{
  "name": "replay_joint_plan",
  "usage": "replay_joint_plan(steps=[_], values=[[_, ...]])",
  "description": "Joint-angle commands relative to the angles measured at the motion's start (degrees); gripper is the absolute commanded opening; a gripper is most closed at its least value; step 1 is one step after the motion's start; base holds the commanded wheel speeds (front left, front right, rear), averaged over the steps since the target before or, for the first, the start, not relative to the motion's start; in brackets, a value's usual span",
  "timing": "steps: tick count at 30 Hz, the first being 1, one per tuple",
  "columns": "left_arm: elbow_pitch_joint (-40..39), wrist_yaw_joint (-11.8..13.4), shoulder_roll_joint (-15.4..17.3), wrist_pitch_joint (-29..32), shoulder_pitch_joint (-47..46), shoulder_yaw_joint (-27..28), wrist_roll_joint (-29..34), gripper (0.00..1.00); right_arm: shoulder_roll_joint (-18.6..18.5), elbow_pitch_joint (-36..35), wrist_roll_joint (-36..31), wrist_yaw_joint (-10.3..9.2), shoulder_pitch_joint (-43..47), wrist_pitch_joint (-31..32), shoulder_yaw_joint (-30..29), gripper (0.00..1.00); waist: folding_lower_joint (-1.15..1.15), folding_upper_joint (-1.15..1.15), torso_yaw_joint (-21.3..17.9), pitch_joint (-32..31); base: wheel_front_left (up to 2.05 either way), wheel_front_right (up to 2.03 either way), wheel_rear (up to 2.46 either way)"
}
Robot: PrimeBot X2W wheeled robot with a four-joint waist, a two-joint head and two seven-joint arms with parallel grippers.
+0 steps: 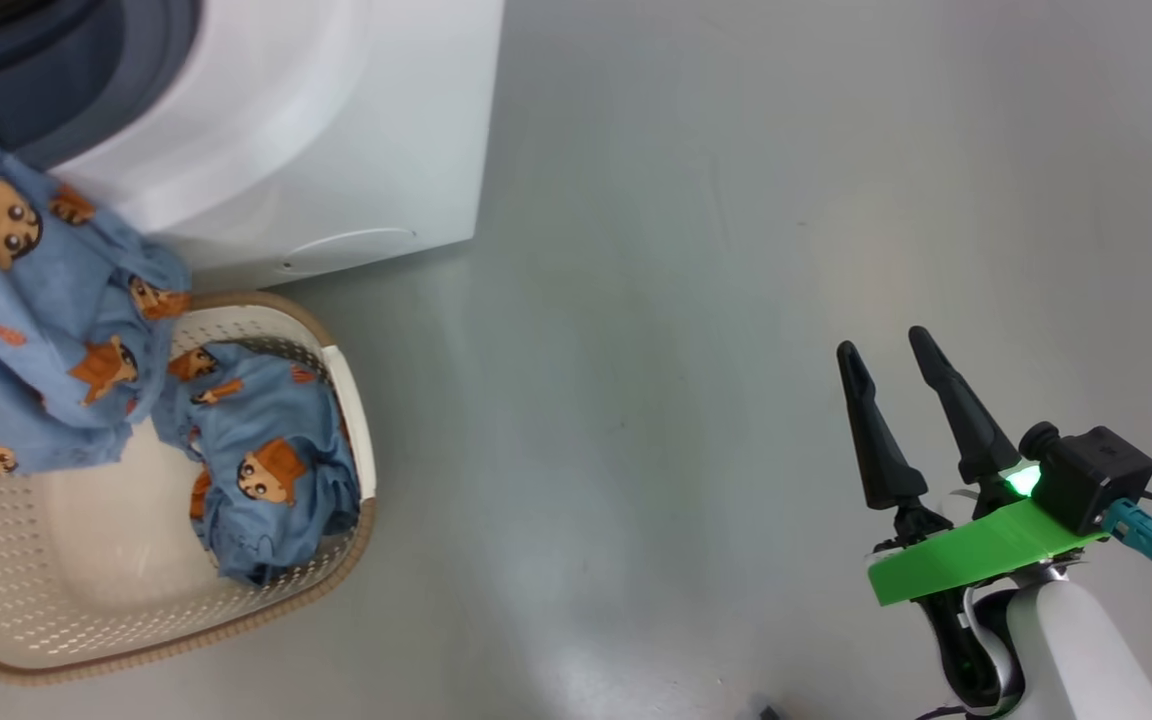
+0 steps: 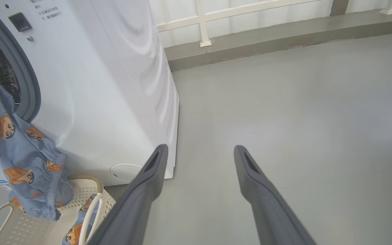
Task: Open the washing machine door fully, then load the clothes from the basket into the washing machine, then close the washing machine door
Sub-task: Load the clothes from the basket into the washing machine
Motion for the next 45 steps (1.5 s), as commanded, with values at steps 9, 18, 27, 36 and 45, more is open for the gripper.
replay_joint_plan(steps=[9,18,27,36,45], values=[[11.6,-0.1,4.8,-0.1,-9.4,-2.3,2.4,0.00,1.6,-2.0,0.1,0.08,-1.1,-0.3,1.9,1.00,0.00,0.00,-2.3,3.9,0.00,0.00,0.00],[18.6,-0.2,5.9,0.5,-16.6,-4.3,3.1,0.00,2.4,-2.3,0.1,0.08,-2.3,-0.3,2.4,1.00,0.00,0.00,-3.6,6.4,0.00,0.00,0.00],[17.9,1.5,6.5,-0.2,-21.7,-3.5,2.0,0.00,2.9,-2.5,0.2,0.08,-3.1,-0.3,3.2,1.00,0.00,0.00,-4.6,8.0,0.00,0.00,0.00],[0.5,3.2,7.8,-0.3,-22.2,-0.8,2.4,0.00,3.2,-2.6,0.3,0.08,-3.9,-0.3,3.6,1.00,0.00,0.00,-5.2,9.5,0.00,0.00,0.00],[3.9,2.9,7.2,-0.3,-18.2,-0.2,3.5,0.00,3.4,-2.2,0.5,0.08,-4.0,-0.3,4.3,1.00,0.00,0.00,-5.5,9.2,0.00,0.00,0.00]])
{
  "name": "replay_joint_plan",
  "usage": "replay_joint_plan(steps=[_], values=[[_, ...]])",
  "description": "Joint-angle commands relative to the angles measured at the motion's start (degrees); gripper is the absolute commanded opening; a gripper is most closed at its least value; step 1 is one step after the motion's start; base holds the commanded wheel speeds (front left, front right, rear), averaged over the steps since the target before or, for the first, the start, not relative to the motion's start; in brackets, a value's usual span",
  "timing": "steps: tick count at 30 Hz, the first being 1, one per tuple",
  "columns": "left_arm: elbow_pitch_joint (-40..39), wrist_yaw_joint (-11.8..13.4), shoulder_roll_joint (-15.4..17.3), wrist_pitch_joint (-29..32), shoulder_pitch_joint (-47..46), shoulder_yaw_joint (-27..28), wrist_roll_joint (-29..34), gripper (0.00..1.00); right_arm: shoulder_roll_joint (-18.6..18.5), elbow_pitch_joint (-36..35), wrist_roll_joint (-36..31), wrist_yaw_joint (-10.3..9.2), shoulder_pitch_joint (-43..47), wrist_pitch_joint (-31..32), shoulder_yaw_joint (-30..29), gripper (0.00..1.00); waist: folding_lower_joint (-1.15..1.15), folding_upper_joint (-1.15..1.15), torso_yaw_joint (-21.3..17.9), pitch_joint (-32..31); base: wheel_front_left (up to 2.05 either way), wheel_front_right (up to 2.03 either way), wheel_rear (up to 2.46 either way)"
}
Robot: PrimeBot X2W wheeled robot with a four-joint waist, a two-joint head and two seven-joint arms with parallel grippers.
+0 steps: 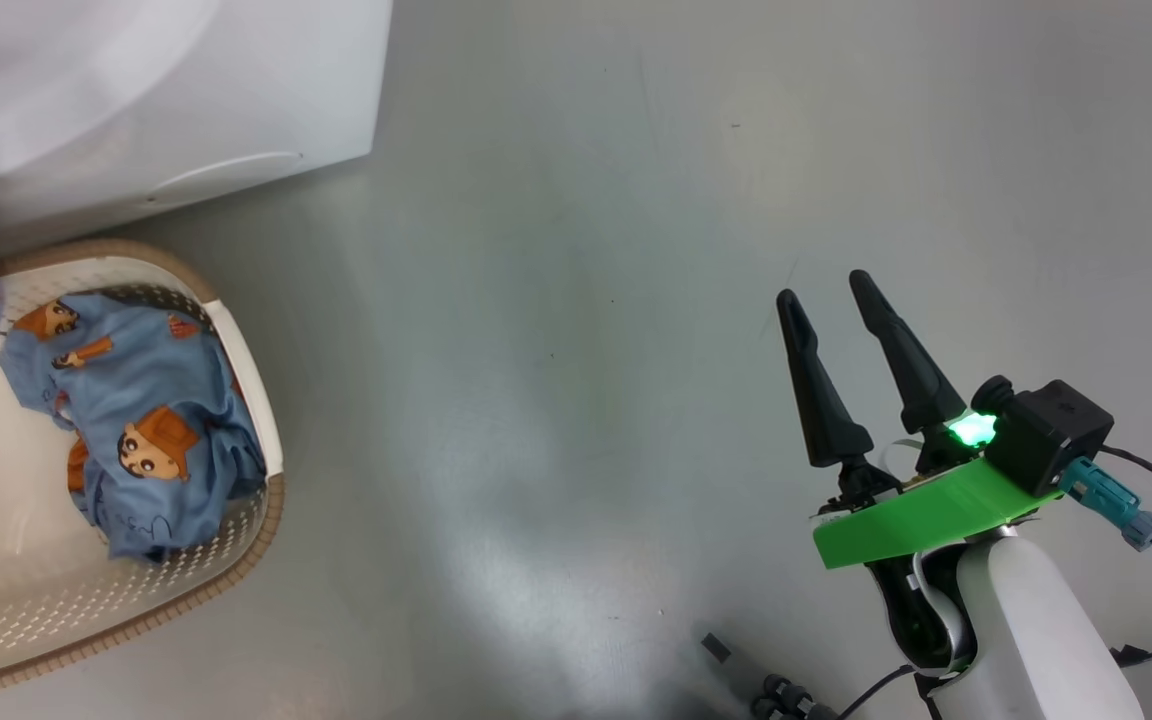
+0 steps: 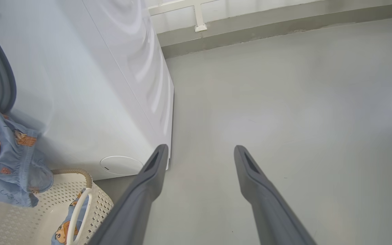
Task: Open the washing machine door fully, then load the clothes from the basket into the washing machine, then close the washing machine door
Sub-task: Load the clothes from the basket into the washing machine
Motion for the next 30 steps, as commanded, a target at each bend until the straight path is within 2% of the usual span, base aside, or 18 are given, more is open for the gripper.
replay_joint_plan(steps=[1,5,8,9,10,11,18,30], values=[[-0.1,-0.2,2.4,-0.3,1.1,0.3,0.5,0.00,0.2,-1.0,0.5,0.08,0.7,-0.3,1.2,1.00,0.00,0.00,0.0,-0.1,0.00,0.00,0.00],[5.9,-0.4,2.4,-0.3,-0.1,-0.3,0.7,0.00,0.2,-0.9,0.6,0.08,0.7,-0.3,1.3,1.00,0.00,0.00,0.0,-0.3,0.00,0.00,0.00],[9.6,-0.6,2.4,-0.3,-1.4,-1.4,1.3,0.43,0.3,-0.8,0.8,0.08,0.7,-0.3,1.7,1.00,0.00,0.00,0.1,-0.4,0.00,0.00,0.00],[10.7,-0.6,2.5,-0.3,-1.8,-1.8,1.5,0.75,0.3,-0.7,0.8,0.08,0.7,-0.3,1.8,1.00,0.00,0.00,0.1,-0.5,0.00,0.00,0.00],[11.7,-0.6,2.5,-0.1,-2.2,-2.0,1.7,0.97,0.3,-0.7,0.8,0.08,0.6,-0.3,1.8,1.00,0.00,0.00,0.2,-0.5,0.00,0.00,0.00],[12.8,-0.5,2.4,0.2,-2.5,-2.2,1.7,1.00,0.3,-0.6,0.8,0.08,0.6,-0.3,1.8,1.00,0.00,0.00,0.2,-0.6,0.00,0.00,0.00],[16.1,-0.5,1.8,1.6,-3.5,-2.5,0.8,1.00,0.3,-0.4,0.9,0.08,0.6,-0.3,2.1,1.00,0.00,0.00,0.4,-1.4,0.00,0.00,0.00],[16.5,-1.2,0.5,0.1,-2.1,-1.9,-1.5,1.00,0.3,-0.4,0.7,0.08,1.1,-0.3,1.7,1.00,0.00,0.00,0.6,-2.8,0.00,0.00,0.00]])
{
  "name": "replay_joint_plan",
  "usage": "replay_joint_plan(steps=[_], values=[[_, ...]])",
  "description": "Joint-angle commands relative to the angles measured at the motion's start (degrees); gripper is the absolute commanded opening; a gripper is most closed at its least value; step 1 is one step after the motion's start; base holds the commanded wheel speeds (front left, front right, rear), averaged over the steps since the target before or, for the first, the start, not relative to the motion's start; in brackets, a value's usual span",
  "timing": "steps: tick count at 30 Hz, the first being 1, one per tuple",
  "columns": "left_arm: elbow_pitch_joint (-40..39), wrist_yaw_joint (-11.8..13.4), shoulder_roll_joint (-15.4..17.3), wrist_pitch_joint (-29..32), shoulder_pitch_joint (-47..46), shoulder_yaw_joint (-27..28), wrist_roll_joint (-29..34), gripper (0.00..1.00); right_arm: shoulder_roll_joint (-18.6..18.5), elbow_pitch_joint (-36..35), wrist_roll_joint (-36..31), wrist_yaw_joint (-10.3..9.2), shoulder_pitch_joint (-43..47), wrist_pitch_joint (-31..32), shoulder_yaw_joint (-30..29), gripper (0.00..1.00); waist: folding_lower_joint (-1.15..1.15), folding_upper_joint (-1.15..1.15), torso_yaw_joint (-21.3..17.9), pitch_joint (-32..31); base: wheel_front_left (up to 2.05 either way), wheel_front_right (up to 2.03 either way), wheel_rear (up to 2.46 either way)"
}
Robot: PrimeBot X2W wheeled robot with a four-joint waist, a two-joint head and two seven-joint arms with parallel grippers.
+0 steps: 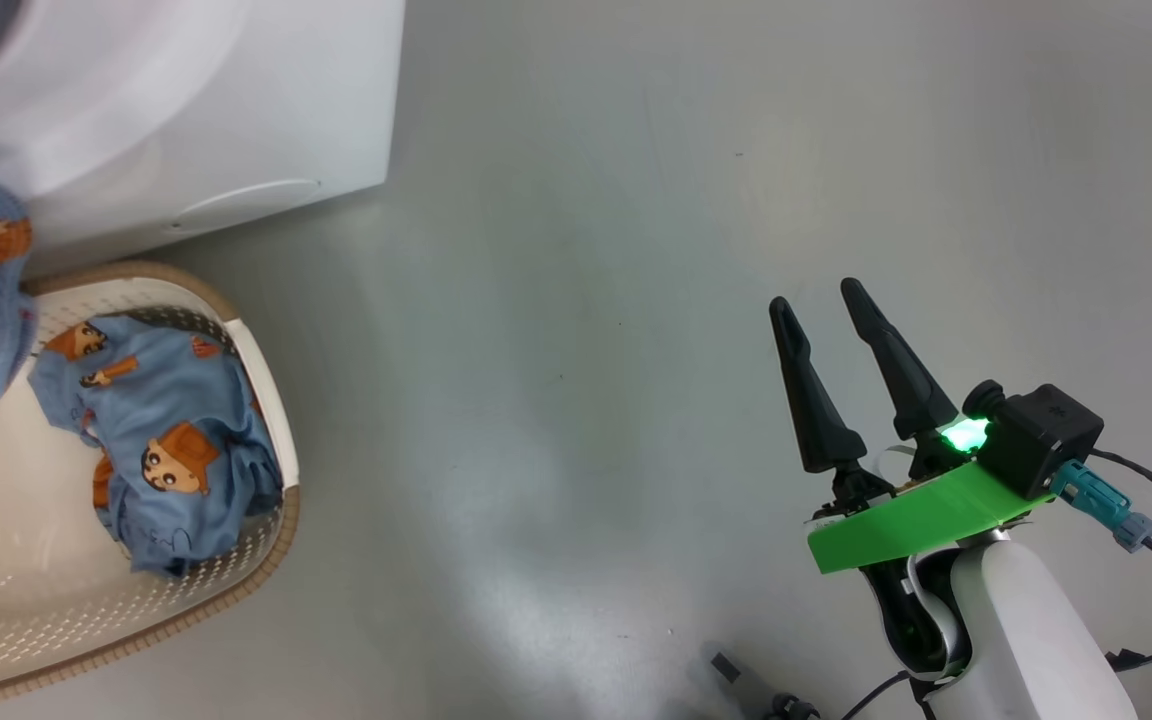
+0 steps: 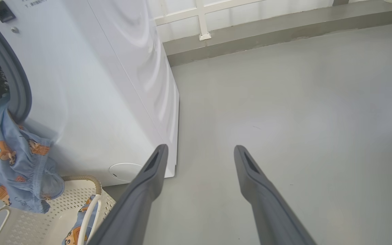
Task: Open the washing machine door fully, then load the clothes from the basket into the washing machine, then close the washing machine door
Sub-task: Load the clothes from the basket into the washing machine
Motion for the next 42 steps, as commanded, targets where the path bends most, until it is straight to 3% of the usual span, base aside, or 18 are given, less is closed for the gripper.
replay_joint_plan(steps=[1,21,42], values=[[-1.8,-0.2,1.8,-0.5,0.9,0.5,-0.6,1.00,0.2,-1.0,0.2,0.08,1.1,-0.3,1.0,1.00,0.00,0.00,0.2,-0.4,0.00,0.00,0.00],[-25.7,-0.7,-1.3,-0.8,18.0,9.3,-2.5,1.00,-0.4,-1.1,0.0,0.08,2.1,-0.3,0.1,1.00,0.00,0.00,0.8,-4.2,0.00,0.00,0.00],[-36.5,-2.2,-8.0,-0.8,36.3,15.2,1.0,1.00,-3.1,-0.4,-0.2,0.08,3.8,-0.3,-2.5,1.00,0.00,0.00,3.9,-10.8,0.00,0.00,0.00]])
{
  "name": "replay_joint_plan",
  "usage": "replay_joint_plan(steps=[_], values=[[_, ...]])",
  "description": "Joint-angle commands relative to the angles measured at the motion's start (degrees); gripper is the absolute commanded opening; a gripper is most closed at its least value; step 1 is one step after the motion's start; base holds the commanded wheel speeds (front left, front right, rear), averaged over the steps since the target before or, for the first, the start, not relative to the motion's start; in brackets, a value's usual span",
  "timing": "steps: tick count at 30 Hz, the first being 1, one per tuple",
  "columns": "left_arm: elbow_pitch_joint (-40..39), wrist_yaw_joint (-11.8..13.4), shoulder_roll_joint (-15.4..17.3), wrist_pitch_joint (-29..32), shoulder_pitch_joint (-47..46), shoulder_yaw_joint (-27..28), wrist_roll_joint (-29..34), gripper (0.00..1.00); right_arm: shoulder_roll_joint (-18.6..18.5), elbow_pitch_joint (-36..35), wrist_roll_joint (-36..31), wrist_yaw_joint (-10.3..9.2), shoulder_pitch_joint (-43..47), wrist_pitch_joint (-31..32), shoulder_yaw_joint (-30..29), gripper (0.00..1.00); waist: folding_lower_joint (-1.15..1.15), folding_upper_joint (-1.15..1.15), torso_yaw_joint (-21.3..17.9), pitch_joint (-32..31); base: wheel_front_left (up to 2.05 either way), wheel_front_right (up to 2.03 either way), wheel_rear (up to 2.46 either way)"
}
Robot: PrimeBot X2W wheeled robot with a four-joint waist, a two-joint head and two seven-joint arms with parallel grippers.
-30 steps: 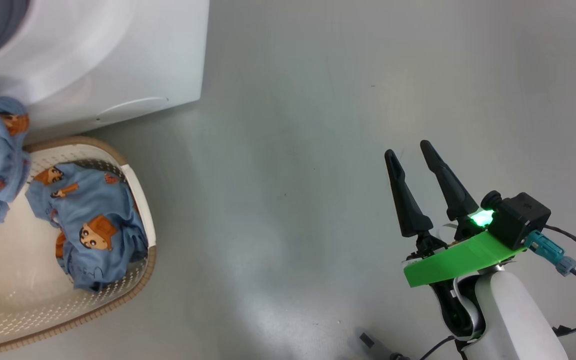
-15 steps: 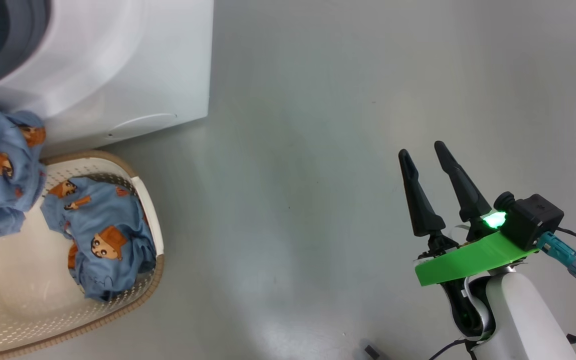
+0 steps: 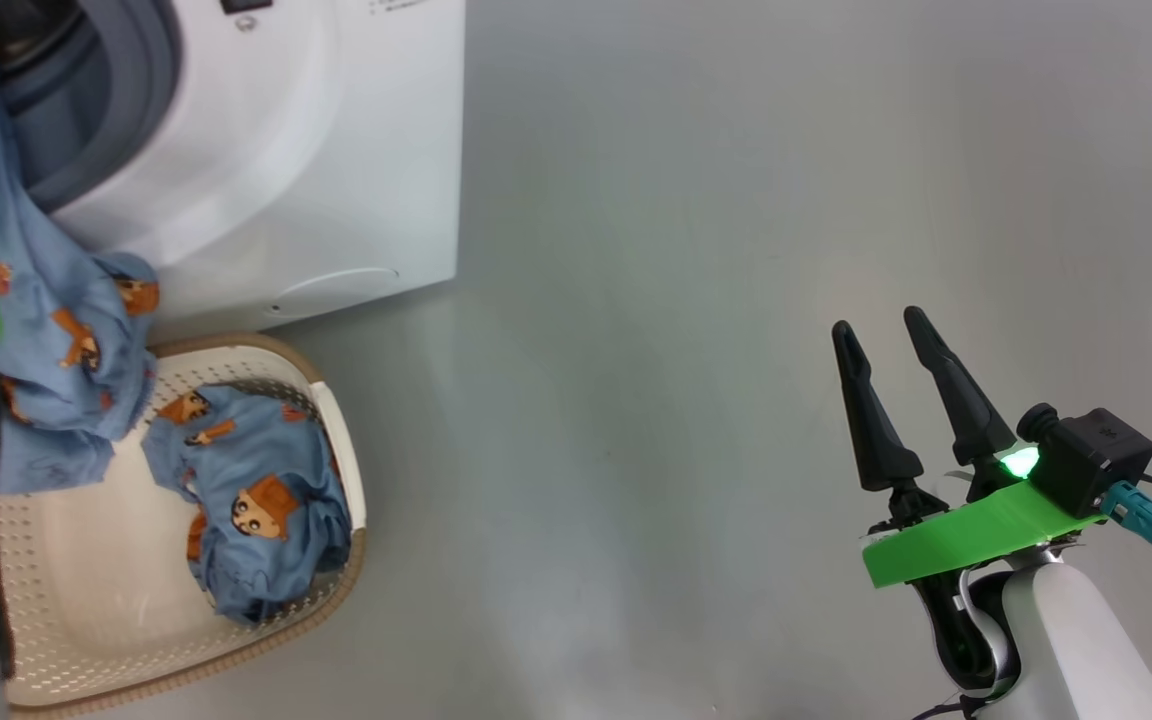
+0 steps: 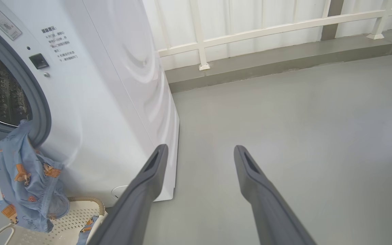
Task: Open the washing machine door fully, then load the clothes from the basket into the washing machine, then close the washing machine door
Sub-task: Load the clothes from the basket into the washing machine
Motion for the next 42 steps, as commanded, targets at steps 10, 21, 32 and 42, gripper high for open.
replay_joint_plan(steps=[10,21,32,42], values=[[-5.8,-0.5,-0.8,-0.3,9.9,2.1,2.9,1.00,-2.7,0.0,0.2,0.08,3.1,-0.3,0.5,1.00,0.00,0.00,3.0,-5.4,0.00,0.00,0.00],[-11.3,-0.6,-4.8,-0.3,21.9,3.4,3.3,1.00,-5.5,0.7,0.6,0.08,6.9,-0.3,0.2,1.00,0.00,0.00,5.0,-11.5,0.00,0.00,0.00],[-15.1,-0.6,-5.3,-0.3,30.7,-0.5,2.2,1.00,-4.6,-0.4,-2.1,0.08,12.7,-0.3,-1.5,1.00,0.00,0.00,8.2,-15.7,0.00,0.00,0.00],[-18.3,-0.6,-6.8,-0.3,37.3,-0.6,1.3,1.00,-9.4,1.7,2.1,0.08,12.7,-0.3,-1.6,1.00,0.00,0.00,10.1,-19.3,0.00,0.00,0.00]])
